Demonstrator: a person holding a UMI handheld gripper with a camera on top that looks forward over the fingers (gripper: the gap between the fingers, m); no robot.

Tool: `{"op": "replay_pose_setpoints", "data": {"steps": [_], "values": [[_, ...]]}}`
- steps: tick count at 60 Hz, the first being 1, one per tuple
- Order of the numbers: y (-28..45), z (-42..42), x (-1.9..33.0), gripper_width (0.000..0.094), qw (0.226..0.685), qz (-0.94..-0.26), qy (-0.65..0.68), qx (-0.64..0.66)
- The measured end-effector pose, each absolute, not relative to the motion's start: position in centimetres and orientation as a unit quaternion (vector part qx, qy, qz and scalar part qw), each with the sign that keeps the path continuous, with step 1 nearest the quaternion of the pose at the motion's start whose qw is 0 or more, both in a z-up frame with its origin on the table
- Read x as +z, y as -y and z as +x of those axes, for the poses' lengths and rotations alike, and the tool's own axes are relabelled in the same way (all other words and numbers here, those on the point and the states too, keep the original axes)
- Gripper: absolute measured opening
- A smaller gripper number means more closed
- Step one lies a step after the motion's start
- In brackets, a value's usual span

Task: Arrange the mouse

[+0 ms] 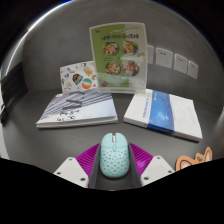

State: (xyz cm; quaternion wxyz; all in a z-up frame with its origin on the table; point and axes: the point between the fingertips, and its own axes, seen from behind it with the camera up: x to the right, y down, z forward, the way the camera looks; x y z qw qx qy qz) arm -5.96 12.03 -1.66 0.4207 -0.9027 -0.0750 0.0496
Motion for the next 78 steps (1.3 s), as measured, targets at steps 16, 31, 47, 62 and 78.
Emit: {"op": "replay_pose_setpoints", "data": {"steps": [16, 31, 47, 62, 78], "values": [[-7.8, -5.4, 9.2, 0.039, 0.522, -0.841, 0.128, 0.059], [-1.3, 12.7, 19.5, 0.0385, 0.601, -0.798, 0.05, -0.02], [-1.2, 24.0, 1.8, 0.0391, 0.457, -0.889, -0.016, -0.037], [-0.8, 24.6, -1.3, 0.0506, 0.418, -0.908, -0.018, -0.012], [3.7, 24.2, 0.9, 0.0853, 0.425, -0.905, 0.013, 0.014]]}}
